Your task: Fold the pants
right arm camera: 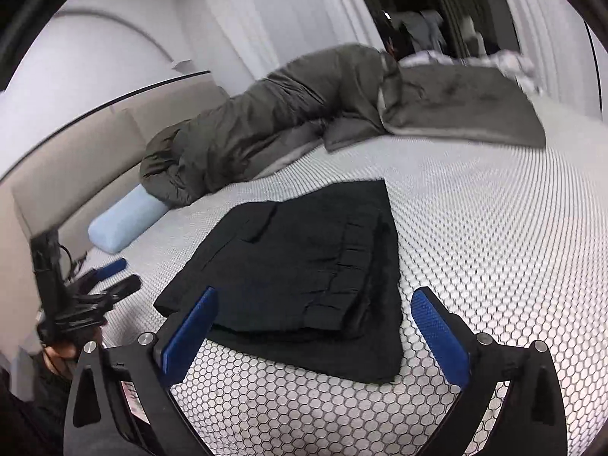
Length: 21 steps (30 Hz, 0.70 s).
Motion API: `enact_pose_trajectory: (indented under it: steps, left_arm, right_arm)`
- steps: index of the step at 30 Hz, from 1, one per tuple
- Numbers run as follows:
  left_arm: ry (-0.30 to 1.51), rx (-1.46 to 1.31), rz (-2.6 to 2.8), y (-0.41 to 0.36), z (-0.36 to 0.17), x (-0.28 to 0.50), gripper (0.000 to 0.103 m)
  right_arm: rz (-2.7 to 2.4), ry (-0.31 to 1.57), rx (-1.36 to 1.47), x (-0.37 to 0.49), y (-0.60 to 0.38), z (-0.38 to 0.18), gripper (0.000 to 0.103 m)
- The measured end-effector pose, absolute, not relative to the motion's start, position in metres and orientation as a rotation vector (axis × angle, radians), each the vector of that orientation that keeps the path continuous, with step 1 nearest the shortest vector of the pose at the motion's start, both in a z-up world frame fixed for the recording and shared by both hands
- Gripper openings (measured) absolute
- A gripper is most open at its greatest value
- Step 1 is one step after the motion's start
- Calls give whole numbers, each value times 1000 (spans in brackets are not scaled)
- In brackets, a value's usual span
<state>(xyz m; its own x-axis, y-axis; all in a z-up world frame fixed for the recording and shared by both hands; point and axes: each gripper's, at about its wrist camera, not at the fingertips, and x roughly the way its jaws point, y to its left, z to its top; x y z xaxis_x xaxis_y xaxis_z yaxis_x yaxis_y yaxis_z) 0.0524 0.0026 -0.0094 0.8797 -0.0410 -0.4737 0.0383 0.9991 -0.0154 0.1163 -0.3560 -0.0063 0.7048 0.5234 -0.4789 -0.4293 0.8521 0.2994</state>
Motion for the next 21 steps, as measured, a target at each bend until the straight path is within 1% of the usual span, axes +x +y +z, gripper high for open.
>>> enact_pose_trajectory:
  steps: [4,9,13,21]
  left_arm:
    - [450,-22,-35,3,-8,34,102]
    - [403,-28,-22,2,-5,20,103]
    - [396,-40,-21,0,-5,20,103]
    - [382,-5,-35,-14,-8,20,103]
  right_arm:
    - [492,489,77,89,-343,-5,103]
    - [449,400,26,57,-343,-1,103]
    - [432,375,10,38,-344,-2,103]
    - [416,346,19,29,-346,0,103]
